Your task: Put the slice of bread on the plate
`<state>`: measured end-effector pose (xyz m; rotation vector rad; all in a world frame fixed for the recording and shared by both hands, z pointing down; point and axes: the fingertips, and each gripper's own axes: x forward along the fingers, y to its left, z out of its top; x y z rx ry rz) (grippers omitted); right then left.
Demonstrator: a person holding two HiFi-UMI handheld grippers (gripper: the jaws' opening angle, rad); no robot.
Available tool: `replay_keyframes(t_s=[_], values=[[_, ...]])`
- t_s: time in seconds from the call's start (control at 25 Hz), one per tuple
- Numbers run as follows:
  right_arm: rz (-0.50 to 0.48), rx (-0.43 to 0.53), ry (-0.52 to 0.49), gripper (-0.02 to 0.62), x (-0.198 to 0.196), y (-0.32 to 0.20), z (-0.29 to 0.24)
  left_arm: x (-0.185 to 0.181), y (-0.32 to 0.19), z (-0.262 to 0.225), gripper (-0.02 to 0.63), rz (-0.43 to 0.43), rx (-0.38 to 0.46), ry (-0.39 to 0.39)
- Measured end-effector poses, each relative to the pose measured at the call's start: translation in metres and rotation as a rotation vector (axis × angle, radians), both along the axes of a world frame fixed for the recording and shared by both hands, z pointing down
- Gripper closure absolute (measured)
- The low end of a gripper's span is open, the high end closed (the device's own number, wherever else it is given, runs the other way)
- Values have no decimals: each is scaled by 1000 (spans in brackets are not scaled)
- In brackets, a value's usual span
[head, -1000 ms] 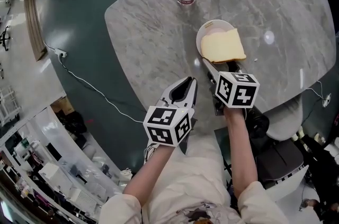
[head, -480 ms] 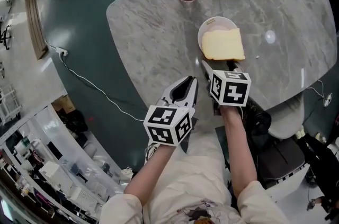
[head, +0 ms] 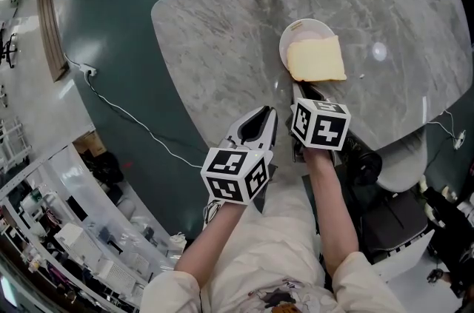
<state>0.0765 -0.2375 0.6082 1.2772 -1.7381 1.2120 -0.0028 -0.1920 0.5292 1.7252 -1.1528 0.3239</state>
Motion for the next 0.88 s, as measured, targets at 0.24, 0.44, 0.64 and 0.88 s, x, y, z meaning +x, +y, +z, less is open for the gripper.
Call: replay_keyframes(t_s=[0.24, 0.44, 0.64, 0.88], values=[[24, 7, -48, 589, -5, 2, -5, -1, 6, -3, 560, -3, 6, 1], [69, 4, -108, 589, -8, 7, -9, -1, 14, -7, 560, 9, 16, 7], [87, 20, -134, 589, -11, 17, -18, -4, 26, -13, 560, 25, 24, 7], [118, 134, -216, 589, -24, 23, -46, -14, 35, -26, 560, 44, 49, 6]])
